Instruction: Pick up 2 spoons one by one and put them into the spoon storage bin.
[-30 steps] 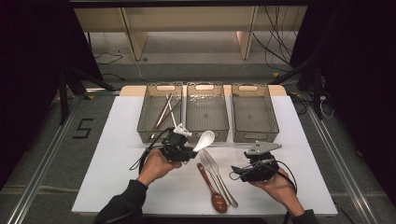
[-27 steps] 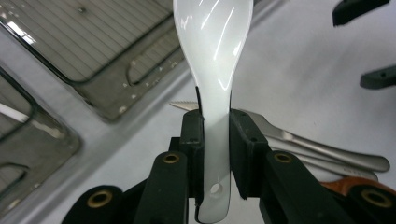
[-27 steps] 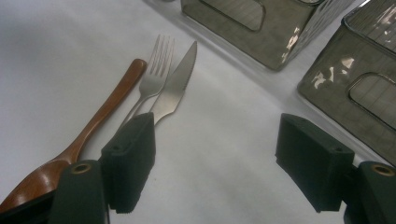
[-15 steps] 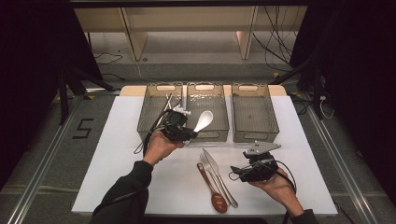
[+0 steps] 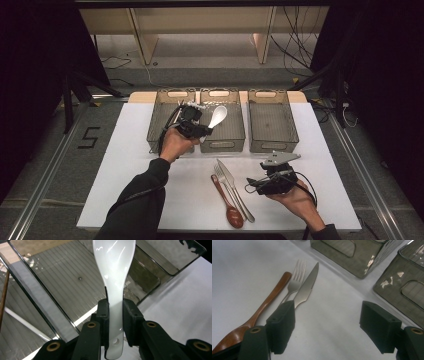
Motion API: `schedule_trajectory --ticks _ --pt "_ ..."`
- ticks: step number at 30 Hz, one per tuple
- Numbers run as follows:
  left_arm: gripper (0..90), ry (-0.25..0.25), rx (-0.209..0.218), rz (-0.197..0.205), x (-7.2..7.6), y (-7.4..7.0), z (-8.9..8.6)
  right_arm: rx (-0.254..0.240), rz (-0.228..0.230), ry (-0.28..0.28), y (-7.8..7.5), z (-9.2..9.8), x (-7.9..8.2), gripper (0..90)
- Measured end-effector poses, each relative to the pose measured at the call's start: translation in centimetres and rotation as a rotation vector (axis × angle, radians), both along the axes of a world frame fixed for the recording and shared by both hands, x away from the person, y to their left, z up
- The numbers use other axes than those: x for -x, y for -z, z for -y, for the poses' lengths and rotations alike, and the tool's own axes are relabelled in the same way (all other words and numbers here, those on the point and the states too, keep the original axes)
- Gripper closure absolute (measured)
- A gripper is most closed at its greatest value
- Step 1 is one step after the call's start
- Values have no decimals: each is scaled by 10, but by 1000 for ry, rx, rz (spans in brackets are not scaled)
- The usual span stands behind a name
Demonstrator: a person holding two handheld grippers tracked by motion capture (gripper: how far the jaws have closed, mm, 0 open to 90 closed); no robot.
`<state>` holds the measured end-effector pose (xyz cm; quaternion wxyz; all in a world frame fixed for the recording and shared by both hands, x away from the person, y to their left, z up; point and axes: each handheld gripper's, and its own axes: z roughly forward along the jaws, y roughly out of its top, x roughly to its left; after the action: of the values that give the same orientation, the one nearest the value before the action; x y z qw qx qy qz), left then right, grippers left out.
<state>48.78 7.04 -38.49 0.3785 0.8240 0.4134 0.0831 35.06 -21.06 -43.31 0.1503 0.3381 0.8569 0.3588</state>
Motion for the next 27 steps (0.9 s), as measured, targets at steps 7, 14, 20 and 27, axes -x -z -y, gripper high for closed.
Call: schedule_trajectory --ticks 7,14,20,27 --pt "760 -27 3 -6 -15 3 6 -1 1 -3 0 0 0 294" --pt "760 -53 -3 -19 -26 9 8 -3 1 -4 0 0 0 294" --pt "758 -71 -11 -28 -29 15 10 -3 0 -7 0 0 -1 294" --pt "746 -77 -10 -49 -30 20 9 -3 -3 -8 0 -1 0 294"
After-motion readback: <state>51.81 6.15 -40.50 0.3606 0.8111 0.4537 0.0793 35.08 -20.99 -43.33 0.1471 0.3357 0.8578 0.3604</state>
